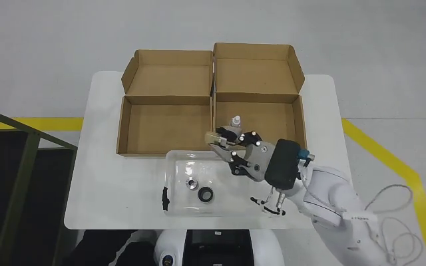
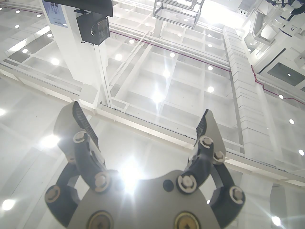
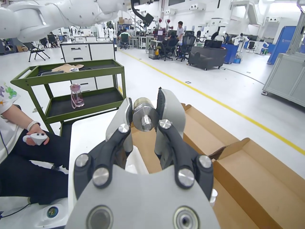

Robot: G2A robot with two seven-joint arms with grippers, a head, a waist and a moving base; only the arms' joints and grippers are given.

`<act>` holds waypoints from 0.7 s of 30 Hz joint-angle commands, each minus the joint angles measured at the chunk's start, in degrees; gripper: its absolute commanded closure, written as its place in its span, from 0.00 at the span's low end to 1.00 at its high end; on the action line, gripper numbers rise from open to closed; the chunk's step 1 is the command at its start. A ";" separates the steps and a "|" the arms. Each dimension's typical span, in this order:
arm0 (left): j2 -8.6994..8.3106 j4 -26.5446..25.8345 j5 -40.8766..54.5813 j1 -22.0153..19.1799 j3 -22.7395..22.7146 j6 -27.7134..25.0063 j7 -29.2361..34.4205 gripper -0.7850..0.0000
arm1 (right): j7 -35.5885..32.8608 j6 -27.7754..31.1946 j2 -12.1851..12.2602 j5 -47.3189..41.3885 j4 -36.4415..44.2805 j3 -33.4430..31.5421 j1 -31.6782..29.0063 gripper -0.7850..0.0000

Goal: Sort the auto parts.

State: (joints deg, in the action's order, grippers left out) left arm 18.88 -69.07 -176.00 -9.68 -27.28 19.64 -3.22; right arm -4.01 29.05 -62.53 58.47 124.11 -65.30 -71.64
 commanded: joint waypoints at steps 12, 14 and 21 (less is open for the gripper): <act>0.00 0.00 0.00 0.00 0.00 0.00 0.00 0.00 | -3.29 2.08 -0.24 3.75 -3.18 1.00 1.05 1.00; 0.00 0.00 0.00 0.00 0.00 0.00 0.00 0.00 | -4.81 2.22 -0.26 3.64 -4.99 1.17 1.37 1.00; 0.00 0.00 0.00 0.00 0.00 0.00 0.00 0.00 | -10.43 3.67 0.06 5.55 -11.91 -0.54 2.64 1.00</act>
State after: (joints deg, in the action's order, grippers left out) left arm 18.88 -69.07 -176.00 -9.68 -27.28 19.64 -3.22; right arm -13.40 32.46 -62.59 63.62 113.07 -65.34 -68.85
